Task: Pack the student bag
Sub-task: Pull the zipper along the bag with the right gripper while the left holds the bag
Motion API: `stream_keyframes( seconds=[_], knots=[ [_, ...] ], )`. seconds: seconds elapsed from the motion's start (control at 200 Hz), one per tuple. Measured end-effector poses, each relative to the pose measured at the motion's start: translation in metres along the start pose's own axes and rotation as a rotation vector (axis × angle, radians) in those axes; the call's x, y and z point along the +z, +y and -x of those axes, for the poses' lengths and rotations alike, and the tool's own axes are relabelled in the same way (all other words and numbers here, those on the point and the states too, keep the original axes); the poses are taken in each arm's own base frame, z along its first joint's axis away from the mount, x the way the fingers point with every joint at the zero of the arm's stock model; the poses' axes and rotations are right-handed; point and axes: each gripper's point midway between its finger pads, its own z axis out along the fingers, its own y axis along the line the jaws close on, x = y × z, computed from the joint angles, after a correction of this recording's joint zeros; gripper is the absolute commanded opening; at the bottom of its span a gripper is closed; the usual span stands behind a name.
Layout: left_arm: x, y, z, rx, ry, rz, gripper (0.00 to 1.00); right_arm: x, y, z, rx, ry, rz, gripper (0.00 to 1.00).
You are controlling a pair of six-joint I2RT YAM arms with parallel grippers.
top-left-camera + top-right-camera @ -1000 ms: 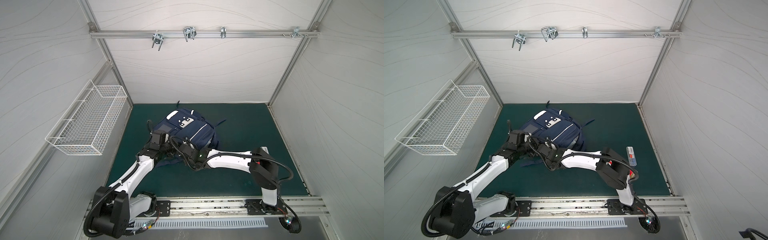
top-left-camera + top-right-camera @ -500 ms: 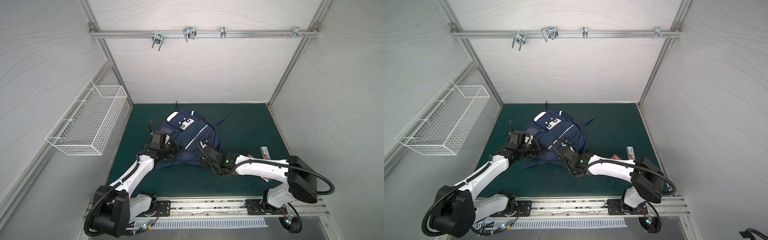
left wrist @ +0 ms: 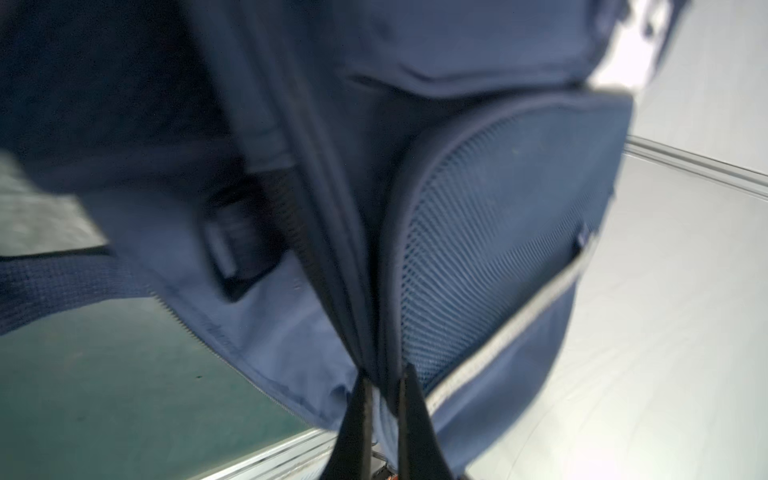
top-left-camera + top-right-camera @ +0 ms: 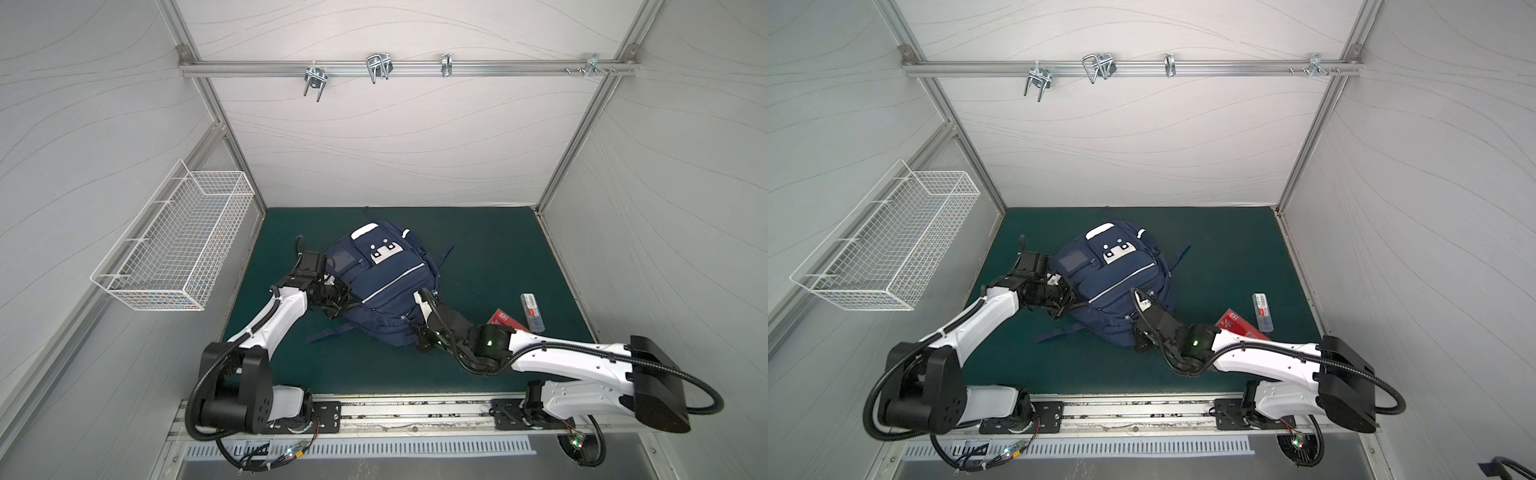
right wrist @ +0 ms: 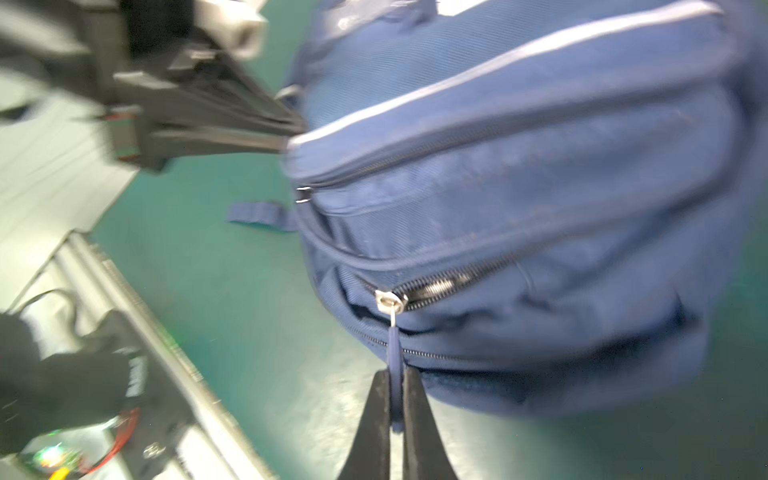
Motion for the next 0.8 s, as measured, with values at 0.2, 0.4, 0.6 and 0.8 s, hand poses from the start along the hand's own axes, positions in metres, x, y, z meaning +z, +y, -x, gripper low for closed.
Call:
stream_keyframes(
  seconds=[0.2, 0.4, 0.6, 0.8],
  knots=[
    [-0.002, 0.002, 0.016, -0.003, -0.003, 0.082, 0.33, 0.009, 0.027, 0.0, -0.036, 0.039, -0.014, 0.0],
    [-0.039, 0.022, 0.06, 0.021, -0.342, 0.097, 0.72, 0.008, 0.021, -0.01, -0.057, 0.112, -0.065, 0.0],
    [-0.028, 0.02, -0.039, 0.205, -0.27, 0.008, 0.73, 0.01, 0.019, -0.014, -0.042, 0.132, -0.06, 0.0],
    [-0.003, 0.017, -0.077, 0.197, -0.191, -0.008, 0.66, 0.002, 0.017, -0.014, -0.021, 0.12, -0.051, 0.0]
  ],
)
